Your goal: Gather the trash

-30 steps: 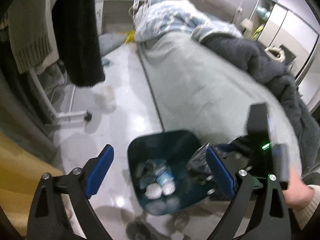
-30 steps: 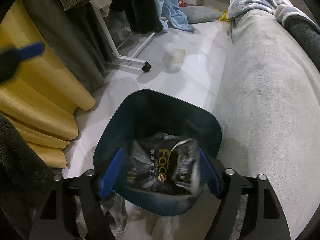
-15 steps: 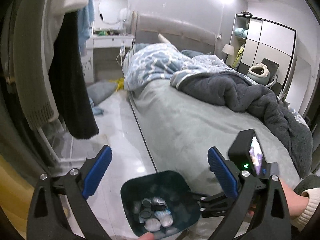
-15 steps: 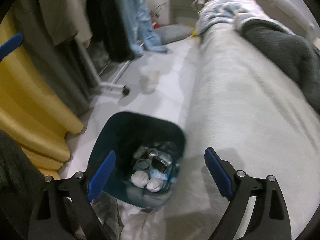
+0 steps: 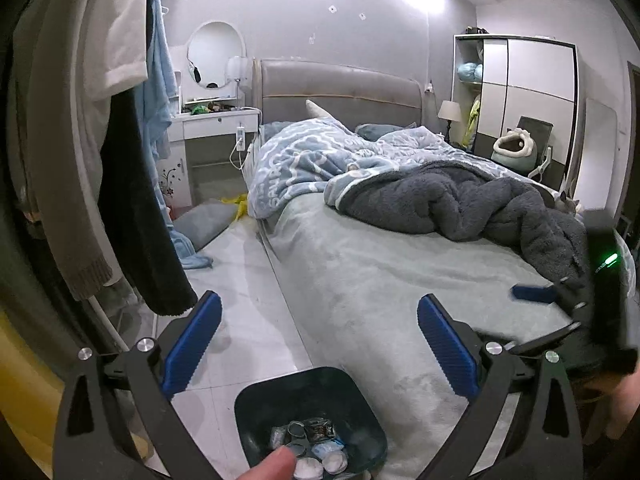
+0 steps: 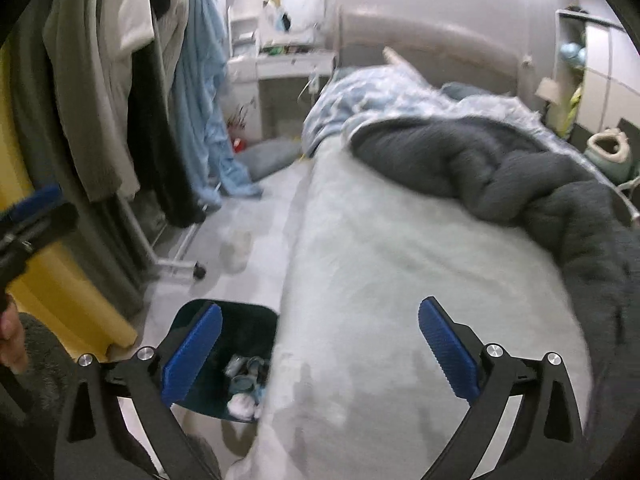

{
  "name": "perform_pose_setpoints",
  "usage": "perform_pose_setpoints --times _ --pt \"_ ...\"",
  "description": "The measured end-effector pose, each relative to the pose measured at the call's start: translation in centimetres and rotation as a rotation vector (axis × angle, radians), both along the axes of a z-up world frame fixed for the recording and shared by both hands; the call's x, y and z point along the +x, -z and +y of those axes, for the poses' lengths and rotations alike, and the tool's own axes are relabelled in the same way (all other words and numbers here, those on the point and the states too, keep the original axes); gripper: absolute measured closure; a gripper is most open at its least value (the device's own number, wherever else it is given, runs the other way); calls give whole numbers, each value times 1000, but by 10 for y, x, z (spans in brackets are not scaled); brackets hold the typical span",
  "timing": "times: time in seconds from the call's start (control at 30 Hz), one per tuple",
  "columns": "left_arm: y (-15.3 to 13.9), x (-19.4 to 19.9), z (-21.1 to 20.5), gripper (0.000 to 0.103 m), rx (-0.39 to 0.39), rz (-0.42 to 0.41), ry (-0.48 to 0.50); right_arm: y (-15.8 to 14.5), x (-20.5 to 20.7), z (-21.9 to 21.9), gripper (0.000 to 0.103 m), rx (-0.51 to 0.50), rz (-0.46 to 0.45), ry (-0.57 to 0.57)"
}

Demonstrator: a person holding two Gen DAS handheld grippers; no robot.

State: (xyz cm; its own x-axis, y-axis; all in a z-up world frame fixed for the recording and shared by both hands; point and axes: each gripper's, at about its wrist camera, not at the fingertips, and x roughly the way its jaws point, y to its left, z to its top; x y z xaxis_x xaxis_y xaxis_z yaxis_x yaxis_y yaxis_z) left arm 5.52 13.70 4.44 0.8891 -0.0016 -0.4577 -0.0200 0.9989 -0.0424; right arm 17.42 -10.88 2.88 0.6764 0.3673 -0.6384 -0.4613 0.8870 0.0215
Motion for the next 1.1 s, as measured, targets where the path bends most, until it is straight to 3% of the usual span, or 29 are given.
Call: perform_pose_setpoints --times 0.17,0.33,0.7,0.87,1.1 --pt "0 -17 -7 3 -4 -5 -45 -17 -34 -33 3 3 -81 47" --pt "-4 -34 -19 3 10 -15 -43 -14 -74 -52 3 37 -129 80" --pt "7 -55 -35 3 6 -40 -13 -7 -109 -132 3 111 -184 233" --pt "11 -57 -38 3 9 -42 0 5 -115 -138 3 104 -182 260" --pt "23 -57 -40 3 22 -15 6 8 -111 -119 3 120 -188 201"
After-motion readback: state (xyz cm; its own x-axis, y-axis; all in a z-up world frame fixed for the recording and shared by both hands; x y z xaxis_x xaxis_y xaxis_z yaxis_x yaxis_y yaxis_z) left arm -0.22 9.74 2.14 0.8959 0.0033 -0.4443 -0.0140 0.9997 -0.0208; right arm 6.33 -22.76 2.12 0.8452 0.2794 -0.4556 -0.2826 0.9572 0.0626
